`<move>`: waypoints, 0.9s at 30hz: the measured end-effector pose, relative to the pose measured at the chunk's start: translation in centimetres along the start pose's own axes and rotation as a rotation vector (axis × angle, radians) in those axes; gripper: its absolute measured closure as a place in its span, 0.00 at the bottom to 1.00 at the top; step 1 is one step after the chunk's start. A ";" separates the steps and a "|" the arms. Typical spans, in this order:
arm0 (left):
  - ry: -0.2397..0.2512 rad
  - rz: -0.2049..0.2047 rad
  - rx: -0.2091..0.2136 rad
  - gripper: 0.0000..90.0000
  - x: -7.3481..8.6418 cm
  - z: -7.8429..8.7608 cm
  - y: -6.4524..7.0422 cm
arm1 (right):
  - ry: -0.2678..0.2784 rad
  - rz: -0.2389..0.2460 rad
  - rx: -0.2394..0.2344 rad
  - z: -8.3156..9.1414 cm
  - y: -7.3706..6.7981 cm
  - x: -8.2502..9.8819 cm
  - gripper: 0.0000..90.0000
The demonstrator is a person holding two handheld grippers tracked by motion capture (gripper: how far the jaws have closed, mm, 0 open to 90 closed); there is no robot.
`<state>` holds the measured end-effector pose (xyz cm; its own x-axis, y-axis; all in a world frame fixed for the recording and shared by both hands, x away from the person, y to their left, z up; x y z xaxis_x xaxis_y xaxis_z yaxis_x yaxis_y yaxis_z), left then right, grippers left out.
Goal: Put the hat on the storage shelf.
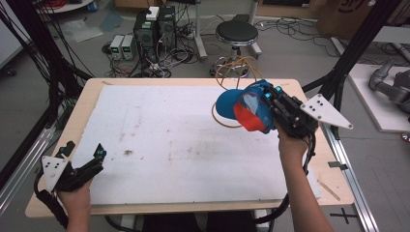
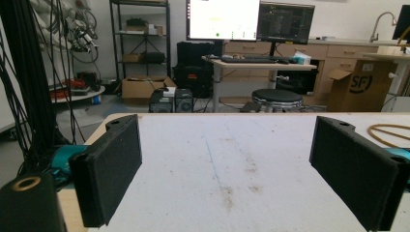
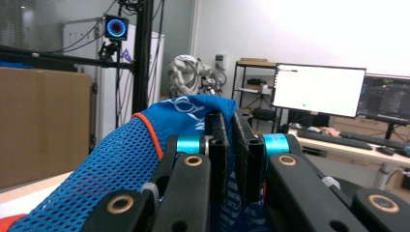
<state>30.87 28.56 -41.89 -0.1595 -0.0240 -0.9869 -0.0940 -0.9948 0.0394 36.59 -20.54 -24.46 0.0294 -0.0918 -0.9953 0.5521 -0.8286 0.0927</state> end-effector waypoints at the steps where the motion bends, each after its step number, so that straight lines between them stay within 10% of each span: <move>1: 0.000 -0.001 0.000 0.13 0.0 0.0 0.0 | 0.001 -0.002 0.007 -0.3 0.3 -0.4 0.96; 27: -0.013 -0.008 -0.004 0.13 0.5 0.1 -0.5 | 0.002 0.021 0.071 -8.2 5.1 -5.3 0.95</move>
<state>30.78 29.03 -42.36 -0.1716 -0.0145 -0.9851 -0.0912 -0.9954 0.0305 46.08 -19.72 -18.92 0.0426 -0.1087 -0.9932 0.4908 -0.8636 0.1155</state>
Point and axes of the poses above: each handheld gripper's, and its own axes: z roughly backward along the jaws, x roughly out of its underside, y roughly to its right, the point moved 8 cm from there along -z, roughly forward along the jaws, and after that the axes turned 10 degrees about -y, right-handed, at the moved point
